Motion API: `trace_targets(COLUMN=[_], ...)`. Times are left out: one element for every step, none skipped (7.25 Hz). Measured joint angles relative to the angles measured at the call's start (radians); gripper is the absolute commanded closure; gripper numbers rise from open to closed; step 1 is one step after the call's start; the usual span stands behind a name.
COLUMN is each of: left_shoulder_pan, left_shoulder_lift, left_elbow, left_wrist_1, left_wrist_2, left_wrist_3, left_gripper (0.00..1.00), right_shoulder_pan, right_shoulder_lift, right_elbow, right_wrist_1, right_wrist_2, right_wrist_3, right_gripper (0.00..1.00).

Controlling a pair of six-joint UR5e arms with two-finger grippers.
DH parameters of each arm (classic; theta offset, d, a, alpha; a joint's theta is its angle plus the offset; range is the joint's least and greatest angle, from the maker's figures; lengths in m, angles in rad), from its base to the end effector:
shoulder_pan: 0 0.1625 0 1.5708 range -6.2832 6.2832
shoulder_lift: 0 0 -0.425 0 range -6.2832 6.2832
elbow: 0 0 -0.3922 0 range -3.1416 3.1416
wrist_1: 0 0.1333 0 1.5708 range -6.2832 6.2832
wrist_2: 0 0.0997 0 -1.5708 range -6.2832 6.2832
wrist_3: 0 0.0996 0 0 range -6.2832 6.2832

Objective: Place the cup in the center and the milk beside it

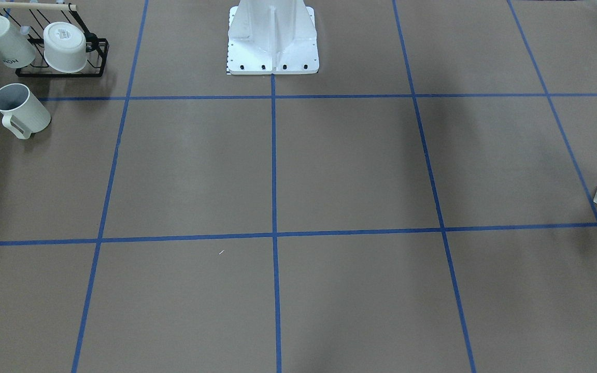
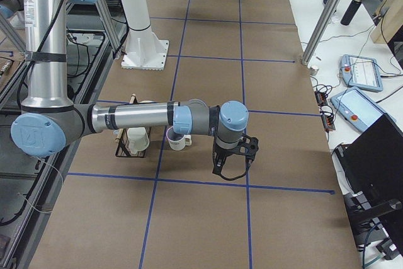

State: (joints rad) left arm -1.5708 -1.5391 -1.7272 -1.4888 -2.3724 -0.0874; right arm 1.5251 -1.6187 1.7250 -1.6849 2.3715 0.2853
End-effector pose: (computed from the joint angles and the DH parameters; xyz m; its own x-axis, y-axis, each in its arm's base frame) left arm -0.0617 -0.4783 0.6035 0.6929 -0.0566 -0.7188 0.0607 0.9980 -0.0201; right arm 0.0403 -0.4711 0.6155 0.6805 0.2560 0.6866 -0.1520 0.9659 -0.2095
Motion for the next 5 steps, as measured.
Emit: trace_targets(left_shoulder_pan=[0.0, 0.0, -0.001, -0.001, -0.001], left_shoulder_lift=[0.0, 0.001, 0.004, 0.009, 0.013], left_elbow=[0.0, -0.004, -0.013, -0.022, -0.026], left_wrist_1=[-0.002, -0.003, -0.005, -0.007, -0.01], left_wrist_2=[-0.001, -0.002, -0.002, -0.002, -0.003], left_wrist_3=[0.0, 0.0, 0.0, 0.0, -0.001], left_gripper=[0.02, 0.02, 0.02, 0.02, 0.02], right_shoulder_pan=[0.0, 0.0, 0.0, 0.0, 0.0], right_shoulder_lift=[0.0, 0.002, 0.007, 0.015, 0.028], right_elbow=[0.0, 0.001, 0.003, 0.008, 0.016], right_wrist_1=[0.0, 0.0, 0.0, 0.0, 0.0], right_wrist_2=[0.0, 0.0, -0.002, -0.003, -0.002], right_wrist_3=[0.0, 0.0, -0.001, -0.001, 0.0], right_gripper=[0.0, 0.0, 0.0, 0.0, 0.0])
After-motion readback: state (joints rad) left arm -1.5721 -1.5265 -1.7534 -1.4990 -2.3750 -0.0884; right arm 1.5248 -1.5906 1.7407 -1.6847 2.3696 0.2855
